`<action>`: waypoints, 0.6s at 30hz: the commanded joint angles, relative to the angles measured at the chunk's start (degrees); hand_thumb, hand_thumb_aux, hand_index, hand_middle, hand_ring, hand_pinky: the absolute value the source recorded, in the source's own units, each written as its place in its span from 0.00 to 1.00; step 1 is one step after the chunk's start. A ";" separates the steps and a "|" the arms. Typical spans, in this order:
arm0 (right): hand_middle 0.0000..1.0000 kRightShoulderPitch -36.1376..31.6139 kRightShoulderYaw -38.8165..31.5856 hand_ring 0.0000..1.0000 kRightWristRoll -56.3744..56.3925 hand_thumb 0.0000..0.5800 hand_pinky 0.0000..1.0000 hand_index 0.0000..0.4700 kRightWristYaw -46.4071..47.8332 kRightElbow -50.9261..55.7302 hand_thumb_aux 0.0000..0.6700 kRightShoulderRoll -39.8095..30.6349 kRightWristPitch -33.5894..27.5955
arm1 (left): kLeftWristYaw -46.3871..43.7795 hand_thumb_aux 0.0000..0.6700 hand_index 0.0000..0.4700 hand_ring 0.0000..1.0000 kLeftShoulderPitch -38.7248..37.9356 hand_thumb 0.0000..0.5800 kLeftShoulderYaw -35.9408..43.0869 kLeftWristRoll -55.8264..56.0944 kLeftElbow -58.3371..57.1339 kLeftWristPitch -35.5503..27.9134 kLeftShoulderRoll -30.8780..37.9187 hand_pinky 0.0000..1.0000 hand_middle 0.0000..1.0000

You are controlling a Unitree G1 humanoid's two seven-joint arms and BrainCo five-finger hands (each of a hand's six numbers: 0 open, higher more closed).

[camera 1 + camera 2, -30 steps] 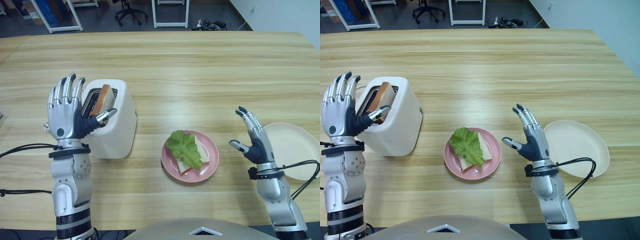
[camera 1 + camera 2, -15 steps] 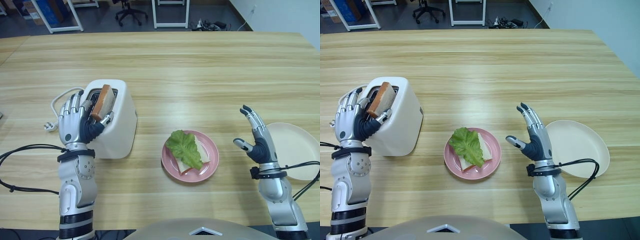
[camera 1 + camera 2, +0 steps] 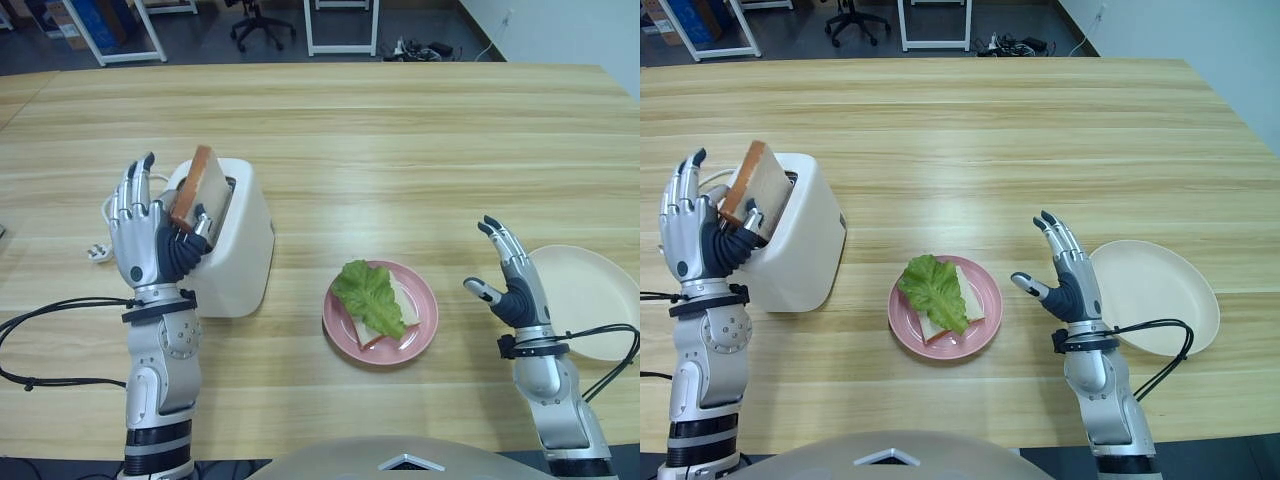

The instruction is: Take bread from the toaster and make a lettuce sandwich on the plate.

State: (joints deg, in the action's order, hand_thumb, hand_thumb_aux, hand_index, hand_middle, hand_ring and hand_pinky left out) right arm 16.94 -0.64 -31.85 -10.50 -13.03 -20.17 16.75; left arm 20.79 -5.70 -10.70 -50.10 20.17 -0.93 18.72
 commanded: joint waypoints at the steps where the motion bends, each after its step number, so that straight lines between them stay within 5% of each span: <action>1: 0.00 -1.08 -0.54 0.00 -0.73 0.00 0.00 0.00 -0.36 1.32 0.00 0.60 0.17 | 6.53 1.00 1.00 0.00 3.42 1.00 -3.67 0.19 4.92 2.71 1.24 0.00 0.00; 10: 0.00 -2.26 -0.30 0.00 0.79 0.00 0.00 0.00 -1.11 3.51 0.00 1.49 0.56 | 0.01 1.00 1.00 0.00 4.34 1.00 1.50 16.30 17.51 12.83 -0.47 0.00 0.00; 18: 0.00 -2.90 5.92 0.00 5.15 0.00 0.00 0.00 -2.74 4.70 0.00 1.69 0.53 | -18.43 1.00 1.00 0.00 -1.88 1.00 22.20 37.27 10.13 10.42 -7.14 0.00 0.00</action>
State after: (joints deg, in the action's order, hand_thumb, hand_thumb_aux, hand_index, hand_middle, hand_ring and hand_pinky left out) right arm 14.44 4.16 -27.85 -13.29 -8.83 -18.43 17.51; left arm 5.61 -5.92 7.89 -15.16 34.28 10.83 12.16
